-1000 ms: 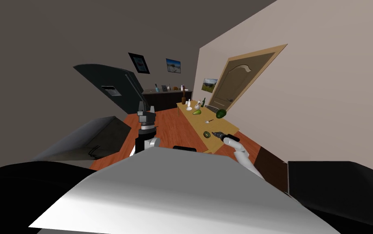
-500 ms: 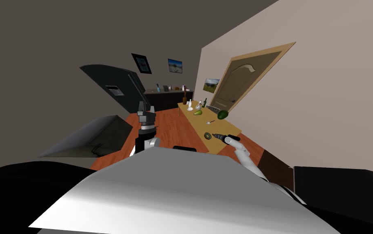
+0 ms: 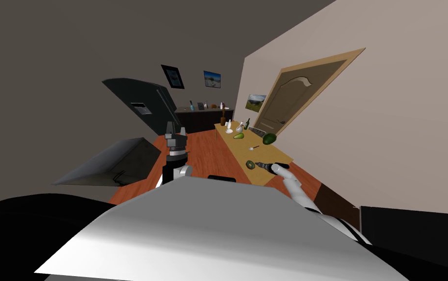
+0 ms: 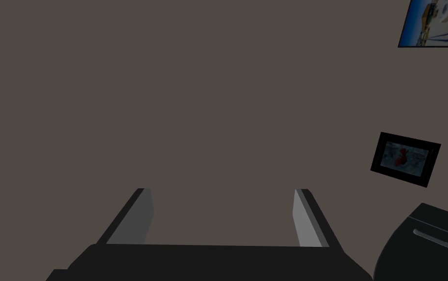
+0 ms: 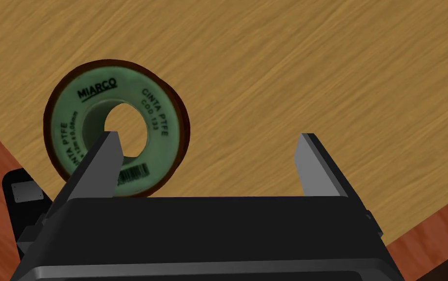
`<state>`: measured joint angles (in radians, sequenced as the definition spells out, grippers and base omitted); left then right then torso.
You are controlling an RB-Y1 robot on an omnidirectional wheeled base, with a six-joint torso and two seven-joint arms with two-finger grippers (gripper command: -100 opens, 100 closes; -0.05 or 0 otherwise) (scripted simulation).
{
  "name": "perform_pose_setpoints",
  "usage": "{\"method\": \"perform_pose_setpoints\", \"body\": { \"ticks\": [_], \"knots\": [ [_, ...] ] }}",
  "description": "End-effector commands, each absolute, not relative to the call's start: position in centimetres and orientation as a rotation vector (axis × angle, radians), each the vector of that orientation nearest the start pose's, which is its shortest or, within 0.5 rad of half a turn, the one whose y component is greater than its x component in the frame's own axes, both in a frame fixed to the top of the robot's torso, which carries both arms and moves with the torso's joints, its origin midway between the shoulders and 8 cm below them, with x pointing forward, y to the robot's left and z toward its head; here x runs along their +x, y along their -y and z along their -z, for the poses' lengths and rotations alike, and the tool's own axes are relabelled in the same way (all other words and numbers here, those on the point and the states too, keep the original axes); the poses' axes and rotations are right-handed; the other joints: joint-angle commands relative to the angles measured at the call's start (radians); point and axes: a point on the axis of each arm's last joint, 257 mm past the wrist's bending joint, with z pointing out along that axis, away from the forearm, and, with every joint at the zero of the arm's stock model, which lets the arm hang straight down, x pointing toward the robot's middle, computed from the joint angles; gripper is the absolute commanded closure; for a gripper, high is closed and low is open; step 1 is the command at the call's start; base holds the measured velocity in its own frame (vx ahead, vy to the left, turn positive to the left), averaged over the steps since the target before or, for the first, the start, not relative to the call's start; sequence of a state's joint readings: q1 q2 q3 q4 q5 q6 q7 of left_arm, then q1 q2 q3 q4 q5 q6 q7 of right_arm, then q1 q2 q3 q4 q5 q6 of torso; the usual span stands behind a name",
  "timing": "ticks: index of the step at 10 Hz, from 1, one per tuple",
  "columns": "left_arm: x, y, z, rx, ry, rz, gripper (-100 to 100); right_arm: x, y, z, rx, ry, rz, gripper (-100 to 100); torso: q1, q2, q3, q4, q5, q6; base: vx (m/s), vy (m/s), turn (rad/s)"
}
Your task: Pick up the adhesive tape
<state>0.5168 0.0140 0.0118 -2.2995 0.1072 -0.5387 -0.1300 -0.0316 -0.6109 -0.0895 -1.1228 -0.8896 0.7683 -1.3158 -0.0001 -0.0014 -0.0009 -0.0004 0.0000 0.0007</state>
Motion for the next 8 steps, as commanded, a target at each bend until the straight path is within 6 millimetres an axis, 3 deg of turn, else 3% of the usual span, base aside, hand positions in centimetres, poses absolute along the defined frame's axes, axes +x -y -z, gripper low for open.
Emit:
{"method": "perform_pose_setpoints", "body": {
  "ticks": [1,8],
  "knots": [
    [32.9,-29.5,-3.5,-0.633,-0.559,1.239,0,38.5,47.1,46.7,-2.917,-0.414,0.740,-100,0.000,0.000,0.000,0.000,0.000,0.000,0.029,-0.005,0.058],
    [32.9,-29.5,-3.5,-0.633,-0.559,1.239,0,34.4,46.3,49.1,-2.782,-0.775,0.394,-100,0.000,-0.001,0.000,0.000,0.000,0.000,0.033,-0.006,0.065]
  ]
}}
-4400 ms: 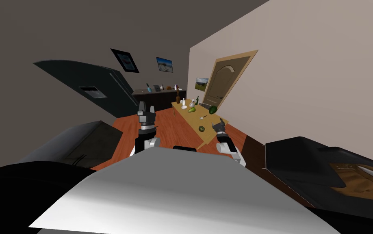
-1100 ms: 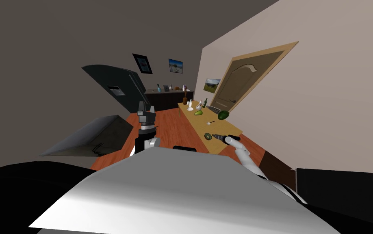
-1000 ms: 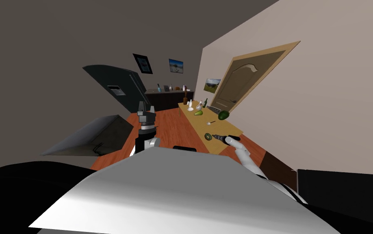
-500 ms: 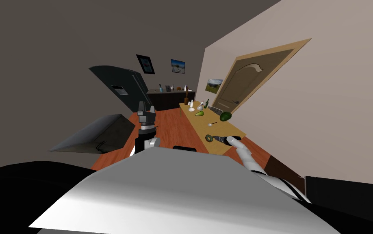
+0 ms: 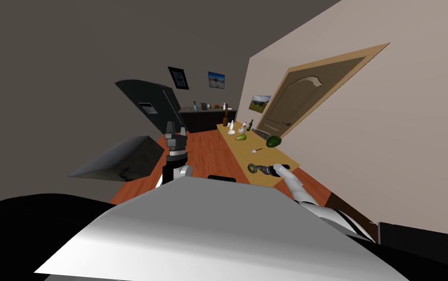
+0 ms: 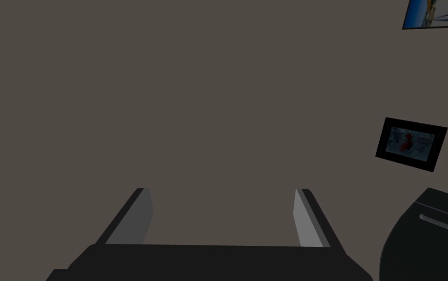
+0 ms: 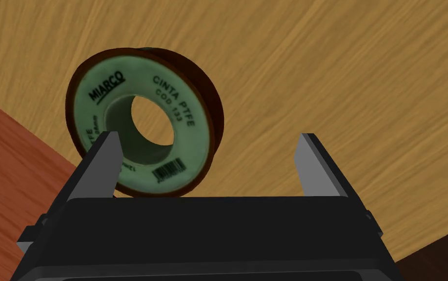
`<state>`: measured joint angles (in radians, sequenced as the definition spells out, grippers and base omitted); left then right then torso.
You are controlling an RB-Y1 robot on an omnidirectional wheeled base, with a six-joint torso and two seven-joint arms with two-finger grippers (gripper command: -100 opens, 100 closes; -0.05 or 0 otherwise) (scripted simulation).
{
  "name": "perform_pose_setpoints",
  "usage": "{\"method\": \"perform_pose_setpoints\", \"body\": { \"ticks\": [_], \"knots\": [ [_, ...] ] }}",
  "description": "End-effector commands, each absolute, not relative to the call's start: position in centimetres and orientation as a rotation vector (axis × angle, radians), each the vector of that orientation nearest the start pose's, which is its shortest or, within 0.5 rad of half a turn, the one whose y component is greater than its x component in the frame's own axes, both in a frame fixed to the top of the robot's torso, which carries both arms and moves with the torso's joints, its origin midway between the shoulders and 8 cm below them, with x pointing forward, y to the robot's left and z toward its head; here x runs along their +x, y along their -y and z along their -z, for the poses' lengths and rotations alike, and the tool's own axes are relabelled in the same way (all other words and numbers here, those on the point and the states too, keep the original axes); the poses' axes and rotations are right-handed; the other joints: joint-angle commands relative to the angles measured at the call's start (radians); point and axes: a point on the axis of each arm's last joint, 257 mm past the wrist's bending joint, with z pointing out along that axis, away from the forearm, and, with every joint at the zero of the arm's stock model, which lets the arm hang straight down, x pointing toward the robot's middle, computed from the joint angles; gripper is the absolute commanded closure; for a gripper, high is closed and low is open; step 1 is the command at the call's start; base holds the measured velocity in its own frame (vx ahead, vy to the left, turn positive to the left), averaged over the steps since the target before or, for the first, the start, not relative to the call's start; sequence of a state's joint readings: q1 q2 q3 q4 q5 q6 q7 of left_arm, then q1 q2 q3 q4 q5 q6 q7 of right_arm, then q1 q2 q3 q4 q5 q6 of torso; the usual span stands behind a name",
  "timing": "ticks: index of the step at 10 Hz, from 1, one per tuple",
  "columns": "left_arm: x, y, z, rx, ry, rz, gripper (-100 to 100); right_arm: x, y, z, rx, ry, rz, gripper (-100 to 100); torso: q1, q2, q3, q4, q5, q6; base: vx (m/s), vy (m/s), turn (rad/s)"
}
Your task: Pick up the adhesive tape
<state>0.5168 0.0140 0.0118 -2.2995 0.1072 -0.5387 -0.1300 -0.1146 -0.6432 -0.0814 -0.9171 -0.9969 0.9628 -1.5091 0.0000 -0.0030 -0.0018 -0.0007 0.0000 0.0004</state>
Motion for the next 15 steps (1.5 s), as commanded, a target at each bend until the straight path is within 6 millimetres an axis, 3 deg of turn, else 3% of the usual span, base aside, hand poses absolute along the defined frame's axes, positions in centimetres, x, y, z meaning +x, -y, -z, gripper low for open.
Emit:
{"method": "perform_pose_setpoints", "body": {
  "ticks": [1,5,6,7,8,12,13,15],
  "knots": [
    [32.9,-29.5,-3.5,-0.633,-0.559,1.239,0,33.6,46.0,49.5,-2.757,-0.828,0.338,-100,0.000,0.000,0.000,0.000,0.000,0.000,0.056,-0.008,0.060],
    [32.9,-29.5,-3.5,-0.633,-0.559,1.239,0,31.1,44.9,50.7,-2.697,-0.946,0.187,-100,0.001,0.001,0.000,0.000,0.000,0.000,0.040,0.000,0.051],
    [32.9,-29.5,-3.5,-0.633,-0.559,1.239,0,31.4,45.0,50.6,-2.704,-0.932,0.206,-100,0.001,0.001,0.001,0.000,0.000,0.000,0.010,0.001,0.005],
    [32.9,-29.5,-3.5,-0.633,-0.559,1.239,0,31.3,44.9,50.6,-2.702,-0.935,0.201,0,0.001,0.002,0.001,0.000,0.000,0.000,0.000,0.000,0.000],
    [32.9,-29.5,-3.5,-0.633,-0.559,1.239,0,30.6,44.0,52.1,-2.703,-0.928,0.201,-100,0.001,0.003,0.002,0.001,0.000,0.001,0.051,-0.017,-0.034],
    [32.9,-29.5,-3.5,-0.633,-0.559,1.239,0,30.1,43.5,52.9,-2.703,-0.926,0.199,-100,0.000,0.000,0.000,0.000,0.000,0.000,0.048,-0.012,-0.012],
    [32.9,-29.5,-3.5,-0.633,-0.559,1.239,0,30.1,43.5,52.9,-2.704,-0.923,0.199,100,0.000,0.001,0.001,0.000,0.000,0.000,0.005,0.005,0.018],
    [32.9,-29.5,-3.5,-0.633,-0.559,1.239,0,30.4,43.2,52.8,-2.700,-0.917,0.204,100,-0.004,0.000,-0.001,-0.002,-0.002,0.002,0.000,0.003,0.002]
  ]
}}
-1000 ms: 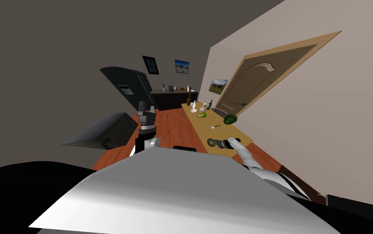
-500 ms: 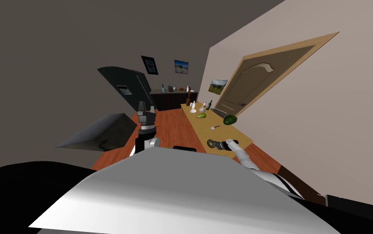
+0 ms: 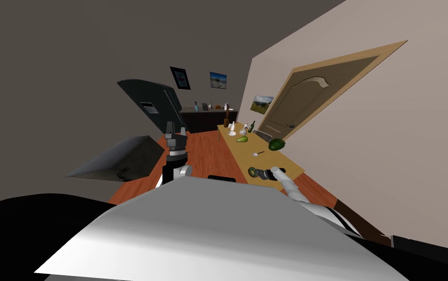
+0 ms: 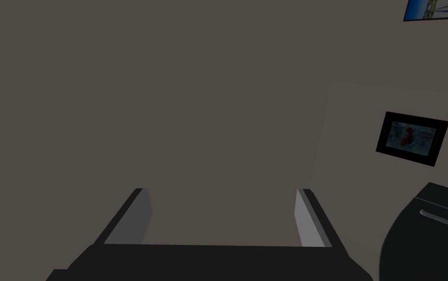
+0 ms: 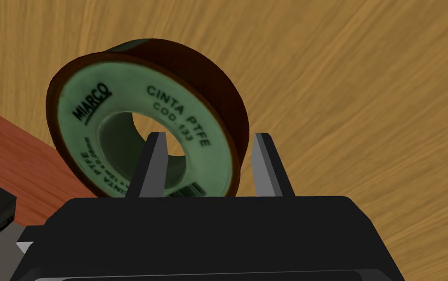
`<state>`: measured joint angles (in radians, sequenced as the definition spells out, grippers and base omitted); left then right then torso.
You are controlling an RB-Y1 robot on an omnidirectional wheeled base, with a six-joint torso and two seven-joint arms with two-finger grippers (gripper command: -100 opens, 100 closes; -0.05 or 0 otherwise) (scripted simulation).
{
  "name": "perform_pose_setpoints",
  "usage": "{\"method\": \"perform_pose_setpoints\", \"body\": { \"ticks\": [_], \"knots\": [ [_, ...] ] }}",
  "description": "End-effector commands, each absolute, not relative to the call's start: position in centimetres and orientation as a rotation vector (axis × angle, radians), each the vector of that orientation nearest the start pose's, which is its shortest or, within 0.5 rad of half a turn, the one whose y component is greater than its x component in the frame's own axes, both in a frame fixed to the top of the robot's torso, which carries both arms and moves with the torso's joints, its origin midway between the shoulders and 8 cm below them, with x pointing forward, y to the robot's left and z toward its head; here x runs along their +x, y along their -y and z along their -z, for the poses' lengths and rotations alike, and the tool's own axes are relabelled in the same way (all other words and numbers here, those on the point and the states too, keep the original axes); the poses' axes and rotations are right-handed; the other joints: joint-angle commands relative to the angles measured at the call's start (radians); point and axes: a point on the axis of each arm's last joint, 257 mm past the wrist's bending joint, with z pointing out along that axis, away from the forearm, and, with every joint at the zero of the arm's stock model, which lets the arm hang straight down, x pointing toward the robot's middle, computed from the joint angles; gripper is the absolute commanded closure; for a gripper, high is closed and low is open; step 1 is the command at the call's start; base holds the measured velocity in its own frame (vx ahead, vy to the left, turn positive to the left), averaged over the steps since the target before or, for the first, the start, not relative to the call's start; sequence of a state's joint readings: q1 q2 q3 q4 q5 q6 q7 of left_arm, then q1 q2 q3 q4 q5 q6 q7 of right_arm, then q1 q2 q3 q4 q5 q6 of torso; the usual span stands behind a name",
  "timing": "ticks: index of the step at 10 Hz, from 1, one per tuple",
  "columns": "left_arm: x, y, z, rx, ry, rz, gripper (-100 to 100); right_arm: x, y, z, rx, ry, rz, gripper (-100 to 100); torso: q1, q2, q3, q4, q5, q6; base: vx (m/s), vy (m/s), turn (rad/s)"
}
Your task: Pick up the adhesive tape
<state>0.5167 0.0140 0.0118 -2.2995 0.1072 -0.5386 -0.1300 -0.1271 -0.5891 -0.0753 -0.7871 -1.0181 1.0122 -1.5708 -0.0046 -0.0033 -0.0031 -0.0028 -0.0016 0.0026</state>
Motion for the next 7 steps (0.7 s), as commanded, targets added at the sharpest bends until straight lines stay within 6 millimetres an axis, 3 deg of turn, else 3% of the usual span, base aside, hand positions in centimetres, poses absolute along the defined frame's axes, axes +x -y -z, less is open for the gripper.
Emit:
{"method": "perform_pose_setpoints", "body": {
  "ticks": [1,2,3,4,5,6,7],
  "knots": [
    [32.9,-29.5,-3.5,-0.633,-0.559,1.239,0,30.4,43.2,52.8,-2.701,-0.916,0.203,100,0.000,0.000,0.000,0.000,0.000,0.000,0.001,0.003,0.013],
    [32.9,-29.5,-3.5,-0.633,-0.559,1.239,0,30.4,43.2,52.8,-2.701,-0.914,0.204,100,-0.001,0.000,0.000,0.000,0.000,0.001,0.000,0.000,0.000],
    [32.9,-29.5,-3.5,-0.633,-0.559,1.239,0,30.4,43.2,52.8,-2.701,-0.914,0.204,0,-0.001,0.000,0.000,0.000,0.000,0.001,0.000,0.000,0.000],
    [32.9,-29.5,-3.5,-0.633,-0.559,1.239,0,30.7,44.2,51.8,-2.703,-0.929,0.201,100,-0.001,0.000,0.000,0.000,0.000,0.001,-0.041,0.004,0.014],
    [32.9,-29.5,-3.5,-0.633,-0.559,1.239,0,31.1,44.6,51.1,-2.702,-0.933,0.202,100,-0.001,0.003,0.001,0.000,0.001,0.001,-0.082,0.014,0.019],
    [32.9,-29.5,-3.5,-0.633,-0.559,1.239,0,30.9,44.2,51.6,-2.703,-0.927,0.206,100,0.000,0.005,0.003,0.001,0.001,0.002,-0.038,0.005,0.000],
    [32.9,-29.5,-3.5,-0.633,-0.559,1.239,0,30.9,44.3,51.5,-2.703,-0.929,0.204,0,0.000,0.004,0.002,0.001,0.001,0.001,-0.006,0.001,-0.003]
  ]
}}
